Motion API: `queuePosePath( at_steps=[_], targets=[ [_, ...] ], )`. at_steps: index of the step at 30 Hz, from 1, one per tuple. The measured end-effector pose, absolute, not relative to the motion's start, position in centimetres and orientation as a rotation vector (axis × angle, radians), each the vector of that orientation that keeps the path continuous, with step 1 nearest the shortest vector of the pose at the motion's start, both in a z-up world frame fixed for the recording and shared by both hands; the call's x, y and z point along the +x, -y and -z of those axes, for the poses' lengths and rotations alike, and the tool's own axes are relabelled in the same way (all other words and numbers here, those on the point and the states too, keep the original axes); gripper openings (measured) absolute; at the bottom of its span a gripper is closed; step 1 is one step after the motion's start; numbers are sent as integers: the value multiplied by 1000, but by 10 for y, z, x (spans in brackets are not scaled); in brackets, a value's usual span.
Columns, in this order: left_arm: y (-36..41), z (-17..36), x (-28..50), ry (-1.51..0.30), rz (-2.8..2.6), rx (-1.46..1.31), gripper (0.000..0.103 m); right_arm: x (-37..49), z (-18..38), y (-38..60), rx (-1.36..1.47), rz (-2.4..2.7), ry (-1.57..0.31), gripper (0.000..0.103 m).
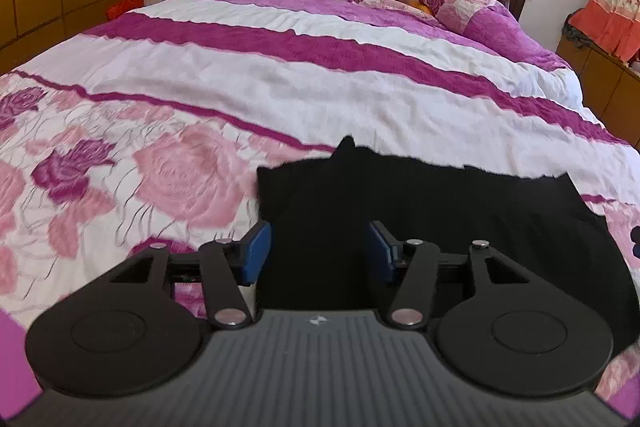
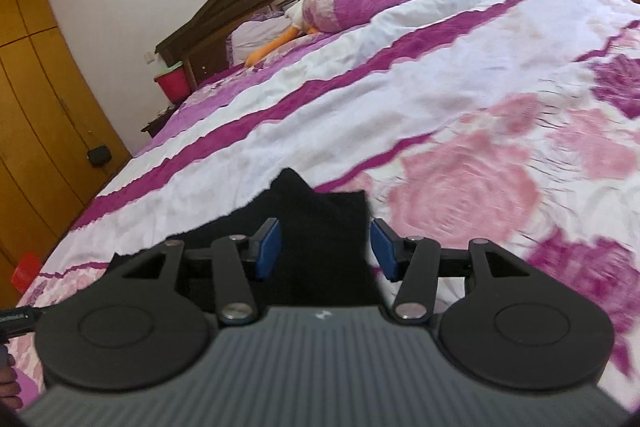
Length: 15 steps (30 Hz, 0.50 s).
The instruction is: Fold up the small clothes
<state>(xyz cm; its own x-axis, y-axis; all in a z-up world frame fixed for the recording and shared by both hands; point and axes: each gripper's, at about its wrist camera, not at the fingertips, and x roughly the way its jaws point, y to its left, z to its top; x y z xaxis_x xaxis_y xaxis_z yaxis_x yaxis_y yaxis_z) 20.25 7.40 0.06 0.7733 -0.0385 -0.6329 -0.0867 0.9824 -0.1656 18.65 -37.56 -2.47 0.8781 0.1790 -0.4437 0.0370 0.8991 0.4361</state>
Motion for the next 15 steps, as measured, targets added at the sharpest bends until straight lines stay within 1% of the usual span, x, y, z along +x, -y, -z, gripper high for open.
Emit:
queuePosePath(
  at_steps=[7,11,15],
  targets=[
    [-76,2,173,-714,-25,-215,63,154,41,397,506,-50,-530,54],
    [-73,9,168,-738,-24,-211,63,148,58,402,589,-67,-556,54],
    [-74,17,169,-756,-39,-223,64,143,65,394,598,-86,-540,54]
  ],
)
